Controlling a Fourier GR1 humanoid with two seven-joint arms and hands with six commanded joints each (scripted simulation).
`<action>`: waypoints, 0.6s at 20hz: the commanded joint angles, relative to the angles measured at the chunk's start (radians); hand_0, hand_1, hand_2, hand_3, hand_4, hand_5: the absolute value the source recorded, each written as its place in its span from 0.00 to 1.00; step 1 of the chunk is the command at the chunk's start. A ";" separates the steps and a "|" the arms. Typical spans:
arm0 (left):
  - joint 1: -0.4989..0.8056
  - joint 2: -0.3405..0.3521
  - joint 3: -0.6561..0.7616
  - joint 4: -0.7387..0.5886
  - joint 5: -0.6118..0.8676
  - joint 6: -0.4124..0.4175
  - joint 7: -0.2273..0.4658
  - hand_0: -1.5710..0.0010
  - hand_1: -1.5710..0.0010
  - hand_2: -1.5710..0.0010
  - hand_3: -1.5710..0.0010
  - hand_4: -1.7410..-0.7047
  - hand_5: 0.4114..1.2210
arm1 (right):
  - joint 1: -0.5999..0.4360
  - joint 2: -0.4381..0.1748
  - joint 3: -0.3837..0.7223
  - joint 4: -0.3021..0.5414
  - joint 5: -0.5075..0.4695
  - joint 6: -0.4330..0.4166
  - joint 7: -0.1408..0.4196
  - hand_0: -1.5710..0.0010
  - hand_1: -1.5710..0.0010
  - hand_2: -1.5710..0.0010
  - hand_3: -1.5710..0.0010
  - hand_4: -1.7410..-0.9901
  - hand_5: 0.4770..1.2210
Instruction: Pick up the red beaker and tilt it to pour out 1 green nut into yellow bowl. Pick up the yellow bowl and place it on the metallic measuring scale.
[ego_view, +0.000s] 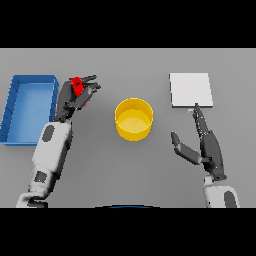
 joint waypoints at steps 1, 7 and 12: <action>0.004 0.005 -0.007 -0.019 0.001 -0.003 0.011 0.02 0.02 0.02 0.03 0.04 0.89 | 0.006 0.001 0.008 -0.010 0.009 -0.001 0.001 1.00 1.00 1.00 1.00 0.68 0.22; -0.001 0.052 -0.080 -0.110 -0.034 -0.023 0.079 0.01 0.01 0.01 0.01 0.02 0.89 | -0.007 0.001 0.009 0.024 0.039 -0.020 -0.031 1.00 1.00 1.00 1.00 0.69 0.24; 0.015 0.103 -0.165 -0.175 -0.111 -0.026 0.116 0.01 0.01 0.01 0.01 0.01 0.89 | -0.005 -0.010 0.006 0.011 0.050 -0.027 -0.024 1.00 1.00 1.00 1.00 0.71 0.25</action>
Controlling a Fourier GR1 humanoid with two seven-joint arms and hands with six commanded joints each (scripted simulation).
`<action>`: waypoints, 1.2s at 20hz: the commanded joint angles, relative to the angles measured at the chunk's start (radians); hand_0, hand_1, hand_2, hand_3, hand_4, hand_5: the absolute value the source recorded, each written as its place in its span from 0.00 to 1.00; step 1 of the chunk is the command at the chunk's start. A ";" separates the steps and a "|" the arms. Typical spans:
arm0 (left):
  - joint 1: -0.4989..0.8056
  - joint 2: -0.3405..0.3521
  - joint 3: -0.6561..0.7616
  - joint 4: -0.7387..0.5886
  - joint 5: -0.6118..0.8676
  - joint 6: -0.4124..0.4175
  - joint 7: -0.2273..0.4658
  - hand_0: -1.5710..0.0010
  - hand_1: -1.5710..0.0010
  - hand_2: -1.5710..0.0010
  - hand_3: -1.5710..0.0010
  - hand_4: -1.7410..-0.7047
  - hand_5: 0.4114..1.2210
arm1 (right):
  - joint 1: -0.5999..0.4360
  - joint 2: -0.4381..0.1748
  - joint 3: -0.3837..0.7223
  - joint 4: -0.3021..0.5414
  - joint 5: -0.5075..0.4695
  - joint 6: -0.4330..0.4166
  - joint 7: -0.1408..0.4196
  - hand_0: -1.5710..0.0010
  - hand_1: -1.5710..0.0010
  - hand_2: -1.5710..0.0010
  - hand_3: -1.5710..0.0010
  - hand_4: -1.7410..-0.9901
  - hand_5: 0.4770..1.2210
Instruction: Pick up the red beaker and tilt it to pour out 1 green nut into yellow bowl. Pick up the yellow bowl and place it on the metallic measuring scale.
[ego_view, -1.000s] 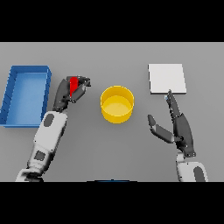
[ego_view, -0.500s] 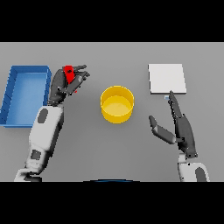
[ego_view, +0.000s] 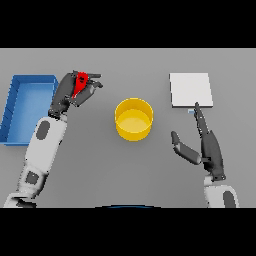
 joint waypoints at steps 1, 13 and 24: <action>-0.003 0.013 -0.026 -0.013 -0.029 0.003 0.025 0.00 0.00 0.00 0.01 0.01 0.89 | 0.005 0.005 0.009 -0.001 0.002 0.005 0.012 1.00 1.00 1.00 1.00 0.72 0.25; -0.201 0.163 -0.426 -0.033 -0.446 -0.114 0.252 0.00 0.00 0.00 0.00 0.00 0.95 | 0.003 0.009 0.006 -0.011 -0.018 0.019 0.034 1.00 1.00 1.00 1.00 0.74 0.26; -0.420 0.211 -0.713 0.071 -0.728 -0.339 0.170 0.00 0.00 0.00 0.14 0.02 1.00 | 0.025 0.048 0.005 -0.009 -0.065 0.030 0.054 1.00 1.00 1.00 1.00 0.70 0.21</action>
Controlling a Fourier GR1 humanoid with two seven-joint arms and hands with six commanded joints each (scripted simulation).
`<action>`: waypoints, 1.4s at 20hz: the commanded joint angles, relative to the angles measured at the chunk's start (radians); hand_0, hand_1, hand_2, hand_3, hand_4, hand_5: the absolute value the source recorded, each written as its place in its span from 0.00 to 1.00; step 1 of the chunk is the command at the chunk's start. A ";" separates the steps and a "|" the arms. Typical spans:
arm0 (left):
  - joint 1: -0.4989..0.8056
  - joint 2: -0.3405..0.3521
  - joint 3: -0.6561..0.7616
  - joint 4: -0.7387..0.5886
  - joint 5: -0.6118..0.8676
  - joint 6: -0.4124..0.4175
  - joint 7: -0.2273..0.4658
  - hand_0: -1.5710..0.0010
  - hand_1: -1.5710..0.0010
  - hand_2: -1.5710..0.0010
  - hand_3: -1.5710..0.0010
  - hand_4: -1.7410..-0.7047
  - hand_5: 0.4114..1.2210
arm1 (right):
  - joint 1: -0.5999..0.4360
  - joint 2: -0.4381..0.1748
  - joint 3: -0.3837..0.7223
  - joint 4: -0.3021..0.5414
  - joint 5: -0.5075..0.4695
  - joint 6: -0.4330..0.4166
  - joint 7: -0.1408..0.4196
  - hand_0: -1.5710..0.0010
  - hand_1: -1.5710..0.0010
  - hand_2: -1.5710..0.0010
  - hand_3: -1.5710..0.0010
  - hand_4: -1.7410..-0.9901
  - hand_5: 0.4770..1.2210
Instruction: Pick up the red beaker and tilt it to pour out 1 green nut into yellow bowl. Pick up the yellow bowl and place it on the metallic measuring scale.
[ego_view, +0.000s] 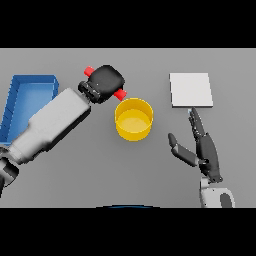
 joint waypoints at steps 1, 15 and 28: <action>-0.017 -0.005 -0.017 0.011 -0.017 -0.006 -0.016 0.00 0.00 0.00 0.11 0.02 1.00 | -0.006 -0.001 -0.002 -0.007 0.012 -0.013 0.002 1.00 1.00 1.00 1.00 0.69 0.20; -0.211 -0.022 -0.298 0.107 -0.306 -0.010 -0.186 0.00 0.00 0.00 0.00 0.00 1.00 | -0.021 0.006 -0.001 0.010 0.045 -0.044 -0.022 1.00 1.00 1.00 1.00 0.81 0.12; -0.485 -0.024 -0.386 0.178 -0.470 0.028 -0.300 0.00 0.00 0.00 0.00 0.01 1.00 | -0.004 0.002 0.006 -0.008 0.063 -0.052 -0.037 1.00 1.00 1.00 1.00 0.81 0.12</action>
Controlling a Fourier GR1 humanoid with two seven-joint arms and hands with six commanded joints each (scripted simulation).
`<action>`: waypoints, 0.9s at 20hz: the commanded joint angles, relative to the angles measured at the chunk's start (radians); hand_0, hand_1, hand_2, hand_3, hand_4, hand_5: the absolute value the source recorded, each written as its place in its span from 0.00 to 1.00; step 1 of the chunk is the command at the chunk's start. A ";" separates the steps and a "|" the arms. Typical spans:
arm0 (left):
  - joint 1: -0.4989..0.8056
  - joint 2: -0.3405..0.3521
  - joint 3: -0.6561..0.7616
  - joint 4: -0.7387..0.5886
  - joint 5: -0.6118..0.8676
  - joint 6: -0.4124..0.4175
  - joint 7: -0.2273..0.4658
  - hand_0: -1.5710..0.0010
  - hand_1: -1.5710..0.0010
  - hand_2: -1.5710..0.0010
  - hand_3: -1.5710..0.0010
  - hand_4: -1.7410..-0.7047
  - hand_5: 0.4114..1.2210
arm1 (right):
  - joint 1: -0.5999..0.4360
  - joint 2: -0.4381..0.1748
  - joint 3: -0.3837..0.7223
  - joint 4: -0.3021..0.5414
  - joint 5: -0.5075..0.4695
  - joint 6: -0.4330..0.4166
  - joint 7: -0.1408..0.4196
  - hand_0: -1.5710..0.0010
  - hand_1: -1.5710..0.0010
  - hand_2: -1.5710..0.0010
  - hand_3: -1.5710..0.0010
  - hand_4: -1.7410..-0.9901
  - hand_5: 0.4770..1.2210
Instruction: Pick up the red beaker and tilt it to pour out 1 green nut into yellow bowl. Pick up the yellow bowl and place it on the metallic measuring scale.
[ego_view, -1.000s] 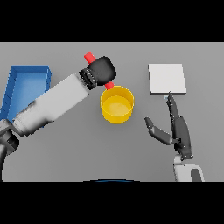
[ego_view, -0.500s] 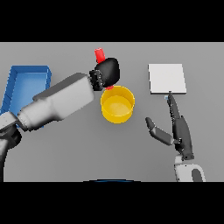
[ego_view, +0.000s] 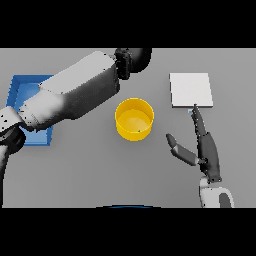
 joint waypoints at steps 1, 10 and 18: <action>-0.029 0.005 0.031 0.042 0.012 0.008 0.008 0.00 0.00 0.00 0.00 0.01 1.00 | -0.008 0.000 -0.001 0.004 0.006 -0.005 0.007 1.00 1.00 1.00 1.00 0.81 0.11; -0.138 0.177 0.581 0.338 0.384 -0.055 0.203 0.00 0.00 0.00 0.04 0.01 1.00 | -0.041 -0.013 -0.007 0.024 -0.040 0.036 -0.019 1.00 1.00 1.00 1.00 0.85 0.14; 0.140 0.322 0.993 0.399 0.767 0.087 0.403 0.00 0.00 0.00 0.01 0.00 1.00 | -0.052 -0.023 0.013 0.040 -0.005 0.036 -0.021 1.00 1.00 1.00 1.00 0.81 0.19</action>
